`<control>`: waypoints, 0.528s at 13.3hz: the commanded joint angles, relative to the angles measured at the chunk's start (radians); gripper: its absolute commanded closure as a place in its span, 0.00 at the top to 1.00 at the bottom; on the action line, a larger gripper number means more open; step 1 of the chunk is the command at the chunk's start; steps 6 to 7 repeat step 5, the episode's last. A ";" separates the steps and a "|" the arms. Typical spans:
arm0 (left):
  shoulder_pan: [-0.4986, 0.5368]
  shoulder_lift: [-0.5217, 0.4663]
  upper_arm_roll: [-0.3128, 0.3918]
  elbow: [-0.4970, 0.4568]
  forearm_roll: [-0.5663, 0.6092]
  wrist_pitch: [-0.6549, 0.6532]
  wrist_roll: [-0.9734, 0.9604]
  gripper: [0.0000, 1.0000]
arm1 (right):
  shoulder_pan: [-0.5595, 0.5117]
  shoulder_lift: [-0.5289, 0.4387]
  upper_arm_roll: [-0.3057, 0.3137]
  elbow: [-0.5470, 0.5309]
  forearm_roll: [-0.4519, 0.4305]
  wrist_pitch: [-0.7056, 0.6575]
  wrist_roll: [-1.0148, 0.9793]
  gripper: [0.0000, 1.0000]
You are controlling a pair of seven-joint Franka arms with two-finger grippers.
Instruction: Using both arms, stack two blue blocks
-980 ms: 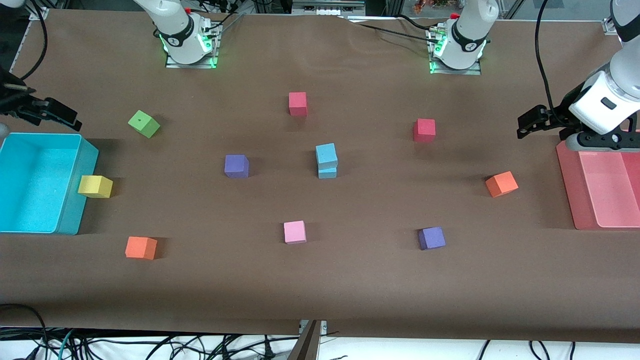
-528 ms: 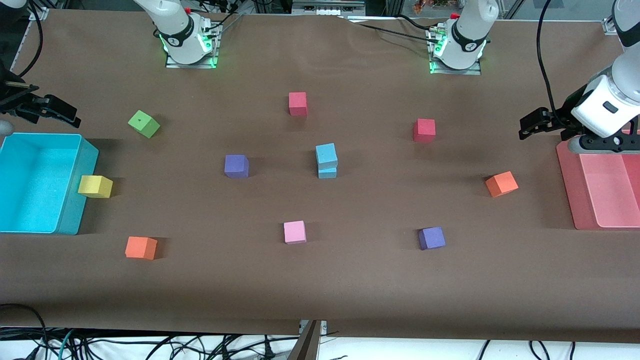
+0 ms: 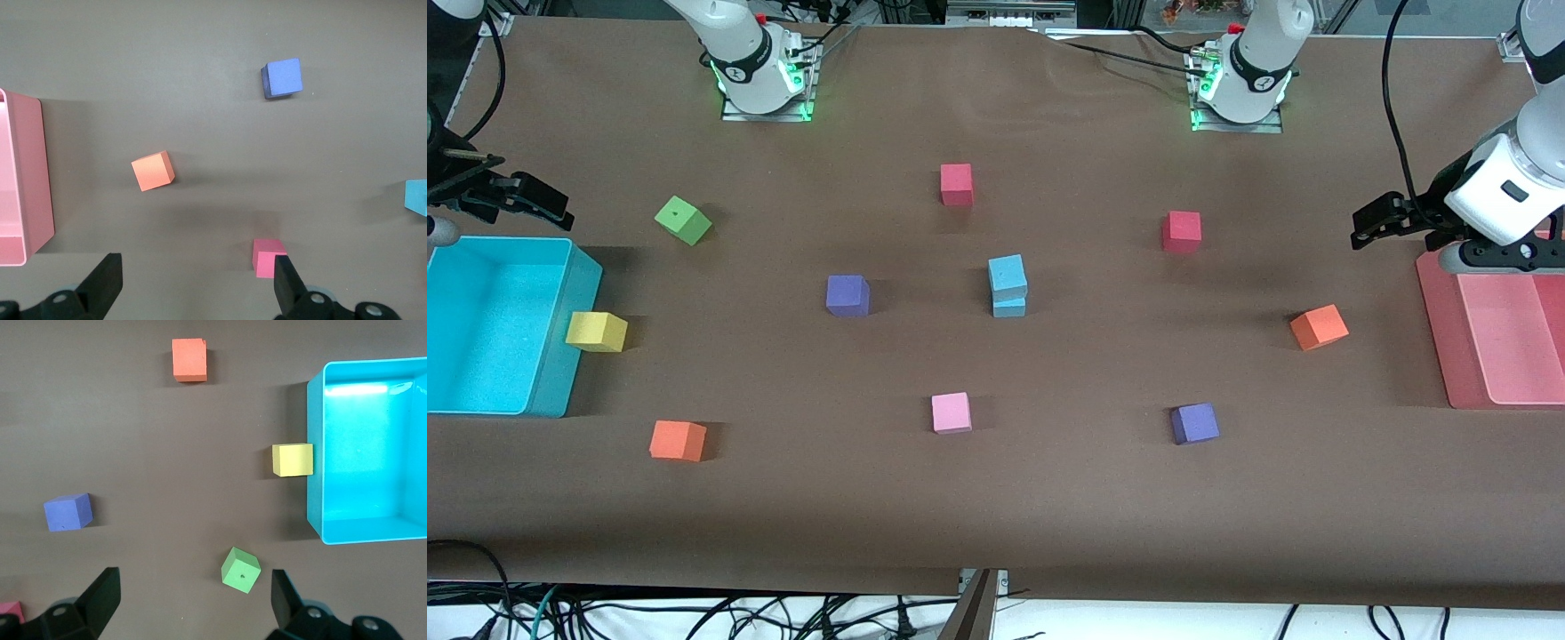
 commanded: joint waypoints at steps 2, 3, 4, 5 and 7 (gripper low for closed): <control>0.011 -0.008 -0.007 -0.008 -0.006 0.013 0.019 1.00 | 0.004 0.013 0.000 0.029 -0.006 -0.007 0.008 1.00; 0.011 -0.008 -0.007 -0.006 -0.006 0.013 0.019 1.00 | 0.004 0.011 0.001 0.029 -0.006 -0.006 0.008 1.00; 0.011 -0.006 -0.007 -0.006 -0.006 0.013 0.019 1.00 | 0.004 0.011 0.000 0.029 -0.004 -0.006 0.007 1.00; 0.011 -0.006 -0.007 -0.005 -0.006 0.013 0.019 1.00 | 0.004 0.011 0.001 0.027 -0.003 -0.007 0.007 1.00; 0.011 -0.006 -0.007 -0.005 -0.006 0.013 0.019 1.00 | 0.004 0.011 0.001 0.027 -0.003 -0.007 0.007 1.00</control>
